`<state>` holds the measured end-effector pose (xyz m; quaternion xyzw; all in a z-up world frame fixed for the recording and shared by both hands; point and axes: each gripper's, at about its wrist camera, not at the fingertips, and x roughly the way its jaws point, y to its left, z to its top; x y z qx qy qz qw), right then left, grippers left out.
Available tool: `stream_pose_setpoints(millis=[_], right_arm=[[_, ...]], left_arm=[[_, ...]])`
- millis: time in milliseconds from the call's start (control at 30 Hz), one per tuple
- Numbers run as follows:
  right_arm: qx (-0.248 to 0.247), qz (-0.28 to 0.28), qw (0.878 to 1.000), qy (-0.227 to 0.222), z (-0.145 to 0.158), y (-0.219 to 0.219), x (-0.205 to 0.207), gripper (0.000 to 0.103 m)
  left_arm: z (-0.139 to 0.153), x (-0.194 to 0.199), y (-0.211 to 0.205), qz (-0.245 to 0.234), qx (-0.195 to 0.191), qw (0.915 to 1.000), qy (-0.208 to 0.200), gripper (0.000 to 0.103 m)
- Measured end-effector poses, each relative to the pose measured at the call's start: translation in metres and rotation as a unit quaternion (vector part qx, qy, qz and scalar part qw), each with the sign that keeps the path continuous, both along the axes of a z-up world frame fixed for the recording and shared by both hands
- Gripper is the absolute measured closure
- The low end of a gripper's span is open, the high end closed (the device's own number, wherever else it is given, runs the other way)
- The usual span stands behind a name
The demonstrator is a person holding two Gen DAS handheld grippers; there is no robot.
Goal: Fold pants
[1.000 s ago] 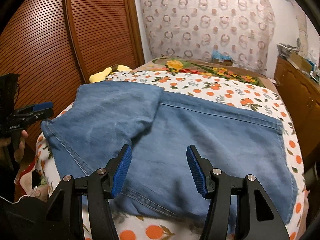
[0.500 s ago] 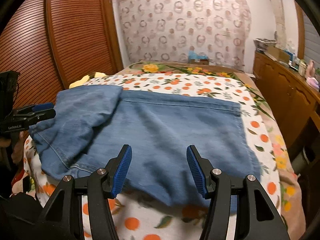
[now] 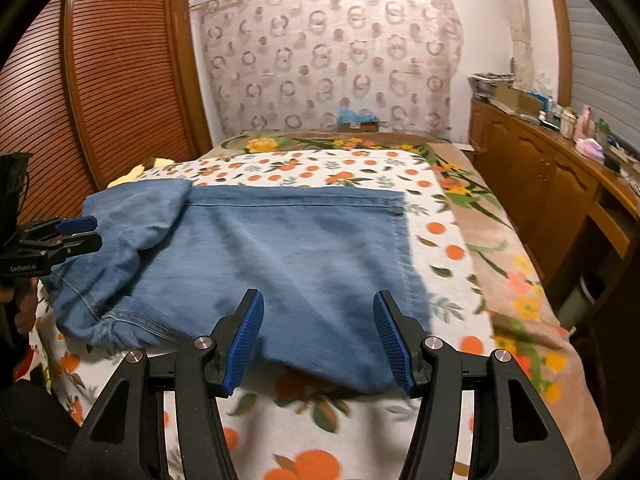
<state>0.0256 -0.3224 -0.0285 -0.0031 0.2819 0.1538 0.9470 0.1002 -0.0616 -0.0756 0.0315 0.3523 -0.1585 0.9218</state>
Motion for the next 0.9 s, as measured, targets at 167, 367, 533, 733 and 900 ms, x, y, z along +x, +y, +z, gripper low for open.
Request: stream_pose_setpoints(millis=[167, 367, 533, 733, 900], right_arm=[[0.009, -0.021, 1.0, 0.007, -0.005, -0.027, -0.004, 0.044], [0.006, -0.045, 0.998, 0.031, -0.018, -0.044, -0.003, 0.044], [0.0, -0.049, 0.997, 0.051, -0.026, -0.046, 0.0, 0.044], [-0.006, -0.046, 0.998, 0.046, -0.025, -0.041, 0.005, 0.044], [-0.015, -0.041, 0.998, 0.041, -0.028, -0.037, 0.011, 0.047]], left_arm=[[-0.008, 0.0, -0.005, -0.003, 0.005, 0.9999, 0.012, 0.031], [-0.023, 0.004, -0.007, -0.005, 0.004, 0.9994, 0.034, 0.031], [-0.034, 0.007, -0.008, -0.002, 0.002, 0.9988, 0.048, 0.031], [-0.038, 0.008, -0.009, -0.001, 0.004, 0.9987, 0.051, 0.029], [-0.043, 0.007, -0.012, -0.002, 0.015, 0.9987, 0.048, 0.028]])
